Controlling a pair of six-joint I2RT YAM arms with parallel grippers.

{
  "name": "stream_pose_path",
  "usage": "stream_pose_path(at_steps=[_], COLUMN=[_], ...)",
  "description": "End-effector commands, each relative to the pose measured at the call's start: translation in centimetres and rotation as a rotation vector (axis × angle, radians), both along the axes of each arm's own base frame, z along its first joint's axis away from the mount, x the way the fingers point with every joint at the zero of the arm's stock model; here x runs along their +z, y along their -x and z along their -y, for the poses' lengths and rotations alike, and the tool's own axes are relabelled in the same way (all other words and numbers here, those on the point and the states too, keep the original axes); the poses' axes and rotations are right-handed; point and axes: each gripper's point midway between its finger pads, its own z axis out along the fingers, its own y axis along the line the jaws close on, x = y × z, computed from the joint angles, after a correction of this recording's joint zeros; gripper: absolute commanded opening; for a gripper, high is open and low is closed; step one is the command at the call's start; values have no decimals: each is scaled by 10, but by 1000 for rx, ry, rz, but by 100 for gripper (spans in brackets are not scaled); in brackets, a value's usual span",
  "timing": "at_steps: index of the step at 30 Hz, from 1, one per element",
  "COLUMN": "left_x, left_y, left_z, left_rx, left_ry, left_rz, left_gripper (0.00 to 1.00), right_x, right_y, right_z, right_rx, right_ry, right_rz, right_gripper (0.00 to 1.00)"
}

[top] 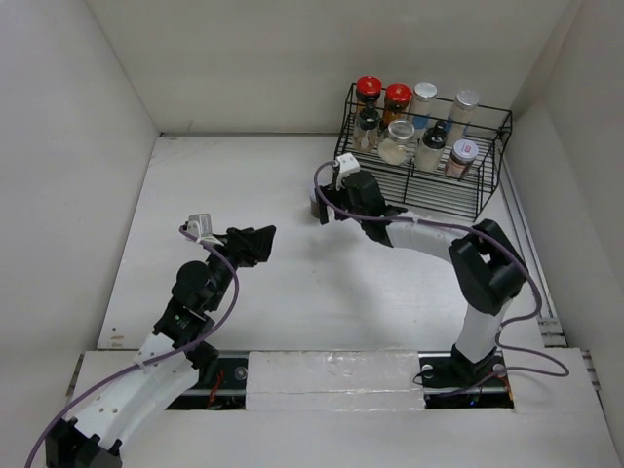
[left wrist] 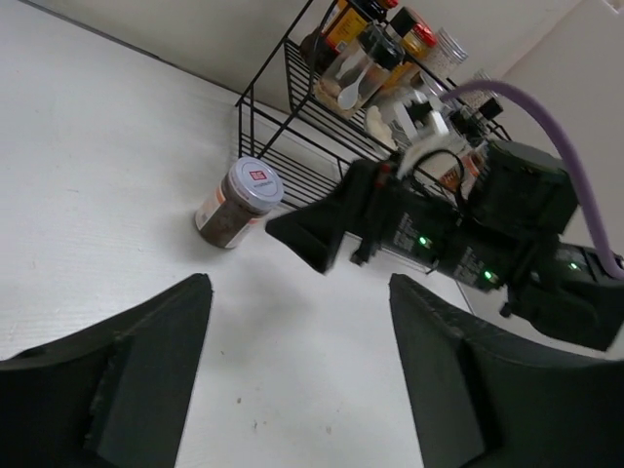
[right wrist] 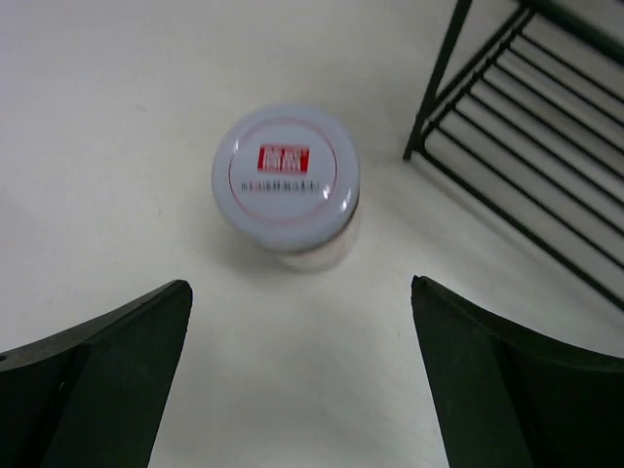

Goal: Organize the condiment bottles

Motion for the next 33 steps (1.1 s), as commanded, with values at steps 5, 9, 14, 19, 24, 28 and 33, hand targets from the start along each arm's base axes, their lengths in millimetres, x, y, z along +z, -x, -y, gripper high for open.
stream_pose_path(at_steps=[5,9,14,19,24,28,33], left_x=[32,30,29,33,30,32,32], left_y=[2,0,0,1,-1,1,1], left_z=[6,7,7,5,5,9,9], left_rx=[-32,-32,-32,-23,-23,-43,-43], left_ry=[31,22,22,30,23,28,27], left_rz=[87,72,71,83,72,83,82], left_gripper=[74,74,74,74,74,74,74], right_x=[20,5,-3,66,169,237,301], right_y=[-60,-77,-78,-34,8,17,25], right_z=[-40,-53,-55,-42,28,144,262], right_rx=[-8,-13,-67,-57,-132,-332,-633], right_ry=[-54,-48,-33,-145,-276,-364,-359], right_rz=[89,62,61,154,296,415,535], right_gripper=[100,89,43,31,31,32,32])
